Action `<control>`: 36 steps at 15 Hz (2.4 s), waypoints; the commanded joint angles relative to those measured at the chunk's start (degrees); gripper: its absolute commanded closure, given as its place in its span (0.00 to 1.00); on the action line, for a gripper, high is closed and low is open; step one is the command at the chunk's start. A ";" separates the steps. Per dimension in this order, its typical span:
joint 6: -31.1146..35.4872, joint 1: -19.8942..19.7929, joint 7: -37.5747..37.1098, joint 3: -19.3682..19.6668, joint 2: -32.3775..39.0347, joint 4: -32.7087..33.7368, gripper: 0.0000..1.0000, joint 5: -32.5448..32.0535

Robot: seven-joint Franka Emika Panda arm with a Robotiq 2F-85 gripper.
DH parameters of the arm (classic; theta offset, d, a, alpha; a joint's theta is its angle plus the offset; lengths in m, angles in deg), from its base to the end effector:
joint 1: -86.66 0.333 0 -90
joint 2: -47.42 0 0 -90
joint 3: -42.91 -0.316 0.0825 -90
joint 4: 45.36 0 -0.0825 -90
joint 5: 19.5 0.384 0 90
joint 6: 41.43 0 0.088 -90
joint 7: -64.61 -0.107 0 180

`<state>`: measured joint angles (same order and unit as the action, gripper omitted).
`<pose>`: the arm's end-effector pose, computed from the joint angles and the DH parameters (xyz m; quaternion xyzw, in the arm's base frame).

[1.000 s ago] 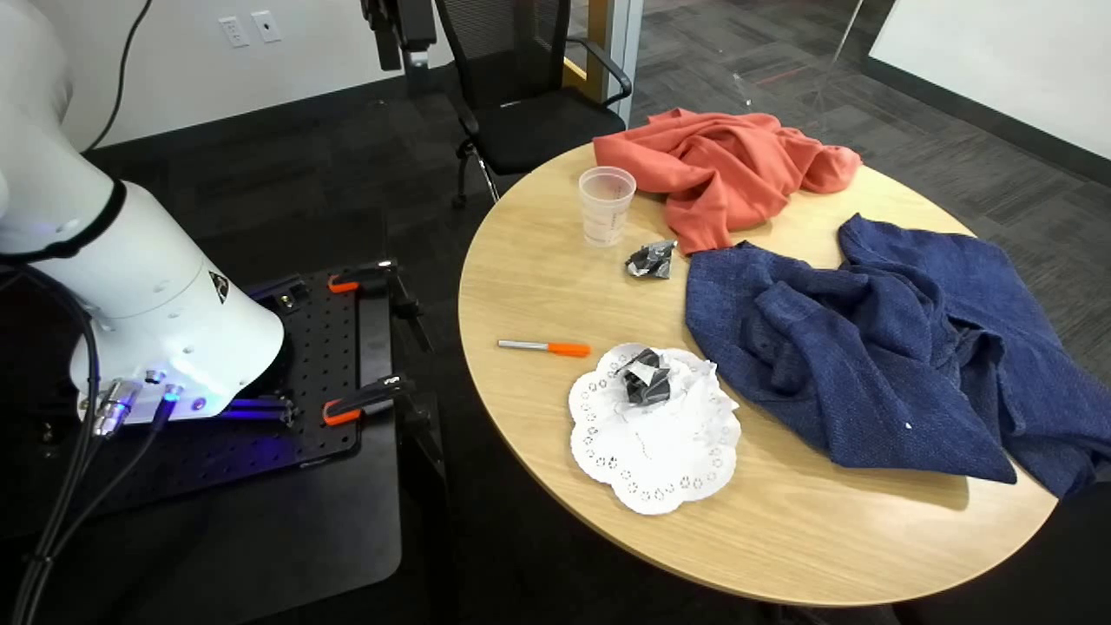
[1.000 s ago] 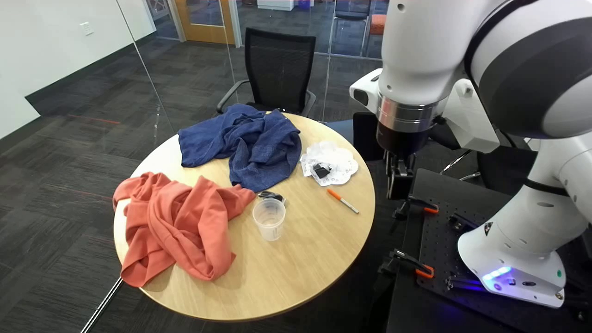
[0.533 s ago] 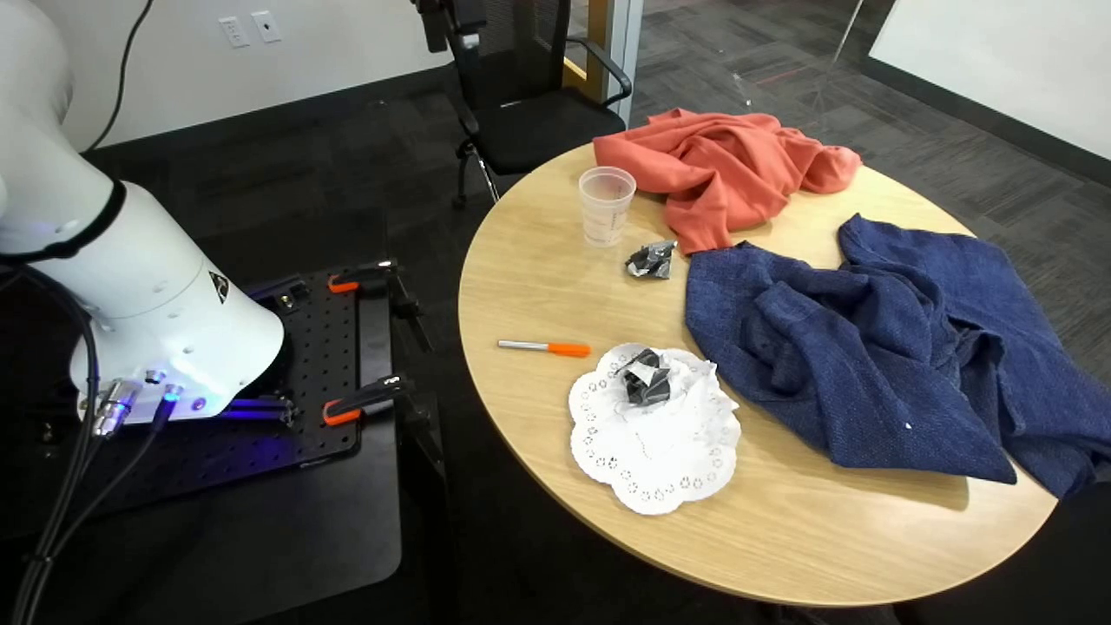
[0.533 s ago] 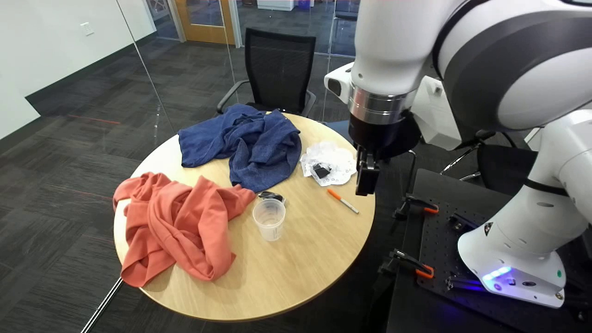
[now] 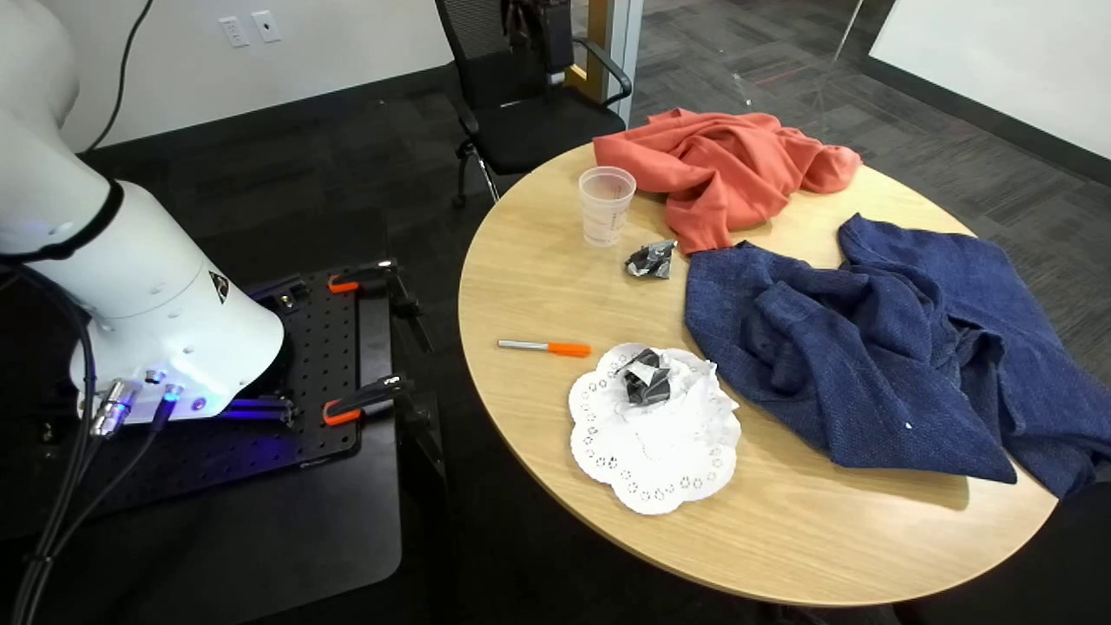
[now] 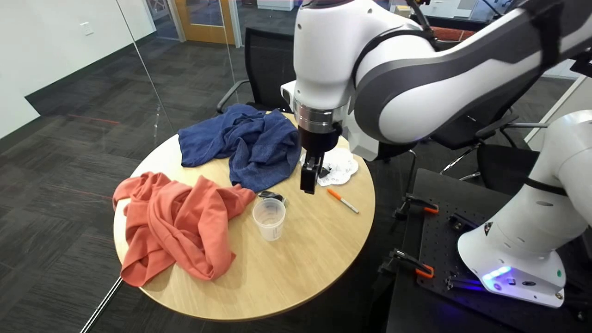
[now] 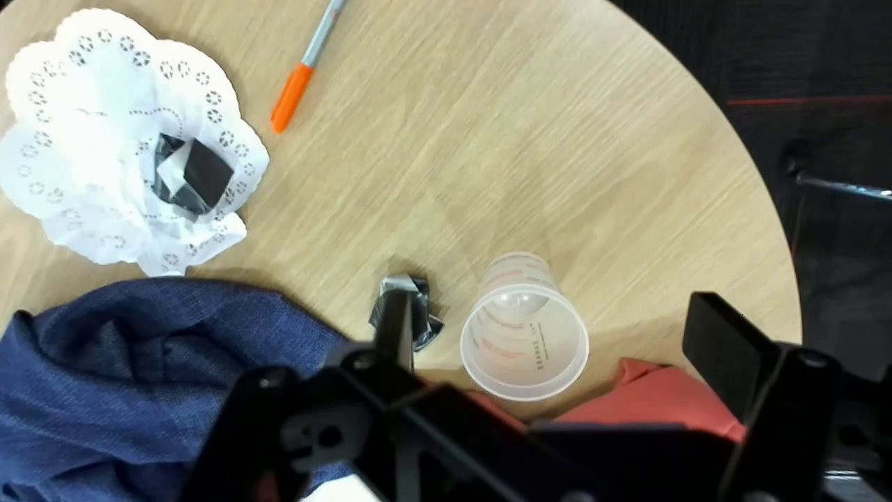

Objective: Move the cup slightly to the right

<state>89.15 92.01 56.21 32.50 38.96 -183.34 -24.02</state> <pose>0.4566 0.1270 0.3706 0.9951 0.0886 0.0166 0.0409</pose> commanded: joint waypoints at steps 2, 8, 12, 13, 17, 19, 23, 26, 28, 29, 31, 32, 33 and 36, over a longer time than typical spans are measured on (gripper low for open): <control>8.69 -0.32 -3.18 1.53 10.41 5.50 0.00 -3.20; 16.36 0.34 -2.15 4.42 18.72 8.88 0.00 -2.97; 15.54 0.64 -0.93 4.93 19.37 8.42 0.00 -2.15; 15.55 0.68 -0.92 4.97 19.93 8.74 0.00 -2.13; 16.31 1.15 -2.63 5.52 20.54 9.29 0.00 -3.43; 16.78 1.31 -3.50 6.08 22.06 10.34 0.00 -3.91; 18.39 1.54 -4.13 7.37 25.25 12.10 0.00 -3.48; 18.58 1.75 -4.58 8.21 27.89 13.49 0.00 -2.94; 18.35 1.89 -4.78 8.61 29.63 14.47 0.00 -2.48; 18.25 2.03 -5.16 8.77 30.45 14.95 0.00 -2.41; 18.21 2.12 -4.96 8.74 32.01 15.78 0.00 -1.98; 18.25 2.25 -4.94 8.81 32.66 16.13 0.00 -1.90; 18.20 2.40 -4.95 8.89 33.38 16.47 0.00 -1.78; 18.23 2.80 -4.87 9.14 35.24 17.34 0.00 -1.57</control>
<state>107.02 93.45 52.87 40.50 72.21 -167.76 -26.19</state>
